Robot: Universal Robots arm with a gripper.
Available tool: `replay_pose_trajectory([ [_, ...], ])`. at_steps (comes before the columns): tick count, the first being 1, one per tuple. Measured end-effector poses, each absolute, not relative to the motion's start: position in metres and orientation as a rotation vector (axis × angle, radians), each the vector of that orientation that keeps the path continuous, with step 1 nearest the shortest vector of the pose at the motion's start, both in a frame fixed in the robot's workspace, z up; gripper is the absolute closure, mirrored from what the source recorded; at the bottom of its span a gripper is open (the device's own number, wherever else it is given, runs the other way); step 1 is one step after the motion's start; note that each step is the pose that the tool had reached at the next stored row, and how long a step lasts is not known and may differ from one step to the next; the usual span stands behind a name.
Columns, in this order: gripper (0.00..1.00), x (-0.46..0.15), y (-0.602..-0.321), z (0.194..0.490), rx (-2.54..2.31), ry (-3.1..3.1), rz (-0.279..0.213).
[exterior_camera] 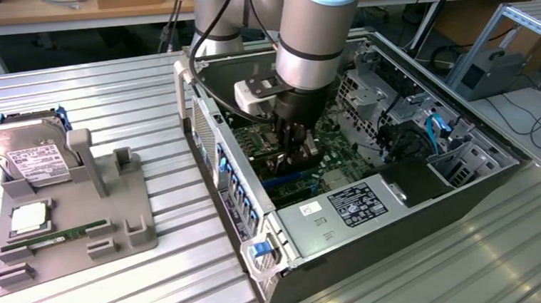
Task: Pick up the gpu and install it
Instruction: 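Insert the gpu into the slot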
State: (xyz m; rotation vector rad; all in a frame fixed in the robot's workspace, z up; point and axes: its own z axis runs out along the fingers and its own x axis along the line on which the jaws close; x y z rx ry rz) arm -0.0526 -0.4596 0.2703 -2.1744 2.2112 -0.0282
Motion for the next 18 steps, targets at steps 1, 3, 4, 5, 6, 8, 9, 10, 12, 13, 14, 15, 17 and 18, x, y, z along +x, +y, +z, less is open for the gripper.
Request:
replay_pose_trajectory([
  [1, 0.73, -0.0526, -0.4596, 0.2701, -2.173, 2.213, -0.028],
  [3, 0.73, -0.0525, -0.4596, 0.2691, -2.166, 2.219, -0.028],
  [4, 0.73, -0.0525, -0.4596, 0.2688, -2.165, 2.22, -0.028],
  [5, 0.73, -0.0525, -0.4597, 0.2684, -2.164, 2.221, -0.029],
  [6, 0.73, -0.0525, -0.46, 0.2677, -2.164, 2.222, -0.029],
  [8, 0.73, -0.0525, -0.4602, 0.2663, -2.163, 2.222, -0.028],
  [9, 0.73, -0.0525, -0.4602, 0.2658, -2.163, 2.222, -0.028],
  [10, 0.73, -0.0525, -0.4602, 0.2652, -2.163, 2.222, -0.028],
  [12, 0.73, -0.0525, -0.4602, 0.264, -2.163, 2.222, -0.028],
  [13, 0.73, -0.0526, -0.4602, 0.2629, -2.163, 2.222, -0.028],
  [14, 0.73, -0.0533, -0.4603, 0.2626, -2.163, 2.222, -0.029],
  [15, 0.73, -0.0541, -0.4602, 0.2624, -2.163, 2.222, -0.029],
  [17, 0.73, -0.0546, -0.4602, 0.2616, -2.163, 2.222, -0.028],
  [18, 0.73, -0.0547, -0.4602, 0.2613, -2.163, 2.222, -0.028],
])
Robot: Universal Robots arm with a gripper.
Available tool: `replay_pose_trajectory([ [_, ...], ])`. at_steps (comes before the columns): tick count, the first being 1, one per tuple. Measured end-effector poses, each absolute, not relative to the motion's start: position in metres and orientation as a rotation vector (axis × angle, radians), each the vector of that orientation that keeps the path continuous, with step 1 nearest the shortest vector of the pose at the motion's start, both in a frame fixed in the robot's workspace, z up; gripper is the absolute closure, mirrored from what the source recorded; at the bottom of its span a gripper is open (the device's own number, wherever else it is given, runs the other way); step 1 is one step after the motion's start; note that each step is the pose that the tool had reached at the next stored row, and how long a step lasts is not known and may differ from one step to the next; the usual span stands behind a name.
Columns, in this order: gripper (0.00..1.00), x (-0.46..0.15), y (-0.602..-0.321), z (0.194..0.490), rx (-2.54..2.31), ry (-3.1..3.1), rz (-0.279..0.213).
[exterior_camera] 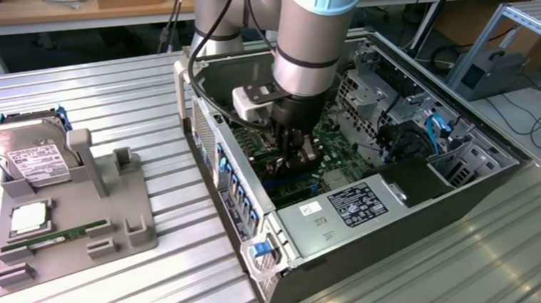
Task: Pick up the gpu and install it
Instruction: 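Insert the gpu into the slot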
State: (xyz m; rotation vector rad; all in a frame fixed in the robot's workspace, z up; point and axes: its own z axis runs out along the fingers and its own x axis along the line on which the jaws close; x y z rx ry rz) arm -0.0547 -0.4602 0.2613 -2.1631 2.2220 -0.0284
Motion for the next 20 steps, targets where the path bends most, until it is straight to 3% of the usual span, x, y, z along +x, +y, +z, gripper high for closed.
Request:
replay_pose_trajectory([
  [20, 0.73, -0.0551, -0.4601, 0.2562, -2.166, 2.22, -0.029],
])
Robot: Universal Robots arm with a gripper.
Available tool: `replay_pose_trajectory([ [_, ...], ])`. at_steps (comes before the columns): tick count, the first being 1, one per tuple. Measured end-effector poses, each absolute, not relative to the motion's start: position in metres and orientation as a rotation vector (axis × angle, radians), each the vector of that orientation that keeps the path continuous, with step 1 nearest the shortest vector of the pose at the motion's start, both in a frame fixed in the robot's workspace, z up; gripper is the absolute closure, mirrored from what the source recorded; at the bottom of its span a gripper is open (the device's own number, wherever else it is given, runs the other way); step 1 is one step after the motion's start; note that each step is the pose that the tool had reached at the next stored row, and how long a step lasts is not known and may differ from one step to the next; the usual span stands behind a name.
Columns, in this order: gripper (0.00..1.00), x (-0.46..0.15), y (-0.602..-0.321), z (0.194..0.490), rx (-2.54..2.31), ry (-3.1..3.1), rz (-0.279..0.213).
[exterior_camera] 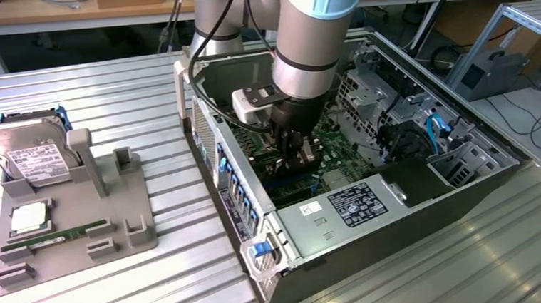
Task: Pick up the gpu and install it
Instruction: 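Insert the gpu into the slot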
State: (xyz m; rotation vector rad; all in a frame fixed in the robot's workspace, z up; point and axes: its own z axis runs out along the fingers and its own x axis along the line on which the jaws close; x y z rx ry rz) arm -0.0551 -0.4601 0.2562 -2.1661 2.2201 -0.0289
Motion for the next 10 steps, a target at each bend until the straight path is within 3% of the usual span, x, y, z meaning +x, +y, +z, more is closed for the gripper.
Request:
replay_pose_trajectory([
  [10, 0.73, -0.0552, -0.4605, 0.2541, -2.166, 2.22, -0.029],
])
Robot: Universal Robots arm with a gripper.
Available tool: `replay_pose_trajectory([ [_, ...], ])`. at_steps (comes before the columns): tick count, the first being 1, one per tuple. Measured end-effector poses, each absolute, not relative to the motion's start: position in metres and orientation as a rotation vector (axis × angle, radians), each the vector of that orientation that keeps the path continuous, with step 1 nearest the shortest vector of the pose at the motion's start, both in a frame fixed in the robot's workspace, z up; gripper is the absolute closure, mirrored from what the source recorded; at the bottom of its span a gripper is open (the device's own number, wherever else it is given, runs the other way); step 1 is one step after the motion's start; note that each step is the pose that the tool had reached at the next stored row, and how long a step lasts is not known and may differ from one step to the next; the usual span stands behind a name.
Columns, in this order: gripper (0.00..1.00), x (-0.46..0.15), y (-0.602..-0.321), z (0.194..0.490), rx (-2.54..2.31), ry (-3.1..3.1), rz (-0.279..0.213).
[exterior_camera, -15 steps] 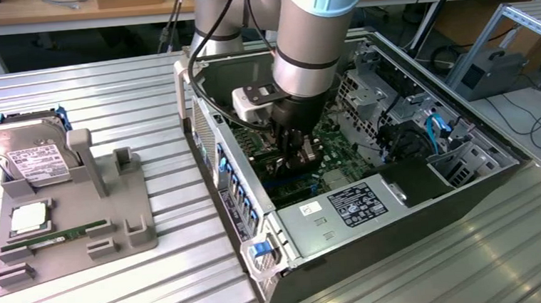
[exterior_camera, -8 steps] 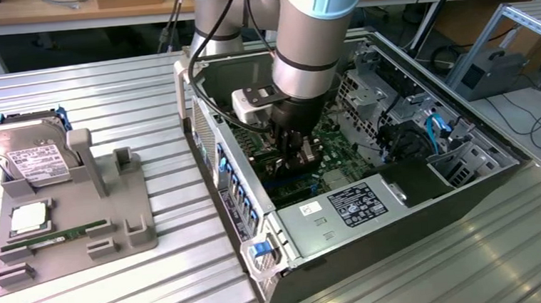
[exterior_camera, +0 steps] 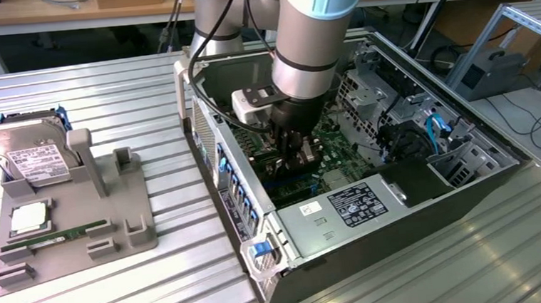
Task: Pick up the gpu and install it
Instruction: 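Insert the gpu into the slot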
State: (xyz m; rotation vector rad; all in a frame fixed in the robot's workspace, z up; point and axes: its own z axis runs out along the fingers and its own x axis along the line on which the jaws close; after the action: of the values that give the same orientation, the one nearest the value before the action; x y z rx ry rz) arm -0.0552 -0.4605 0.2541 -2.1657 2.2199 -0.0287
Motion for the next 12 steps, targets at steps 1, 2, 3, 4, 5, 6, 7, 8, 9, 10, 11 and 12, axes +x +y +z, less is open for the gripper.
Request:
replay_pose_trajectory([
  [1, 0.73, -0.055, -0.461, 0.254, -2.166, 2.22, -0.029],
  [2, 0.73, -0.055, -0.461, 0.254, -2.166, 2.22, -0.029],
  [3, 0.73, -0.055, -0.461, 0.254, -2.166, 2.22, -0.028],
  [4, 0.73, -0.055, -0.461, 0.254, -2.166, 2.22, -0.028],
  [5, 0.73, -0.055, -0.461, 0.254, -2.166, 2.22, -0.028],
  [6, 0.73, -0.055, -0.461, 0.254, -2.166, 2.22, -0.028],
  [7, 0.73, -0.055, -0.461, 0.255, -2.165, 2.219, -0.028],
  [8, 0.73, -0.055, -0.46, 0.257, -2.164, 2.218, -0.027],
  [9, 0.73, -0.055, -0.46, 0.258, -2.164, 2.218, -0.027],
  [10, 0.73, -0.055, -0.461, 0.262, -2.165, 2.22, -0.028],
  [11, 0.73, -0.055, -0.461, 0.263, -2.165, 2.22, -0.028],
  [12, 0.73, -0.055, -0.461, 0.264, -2.165, 2.22, -0.028],
])
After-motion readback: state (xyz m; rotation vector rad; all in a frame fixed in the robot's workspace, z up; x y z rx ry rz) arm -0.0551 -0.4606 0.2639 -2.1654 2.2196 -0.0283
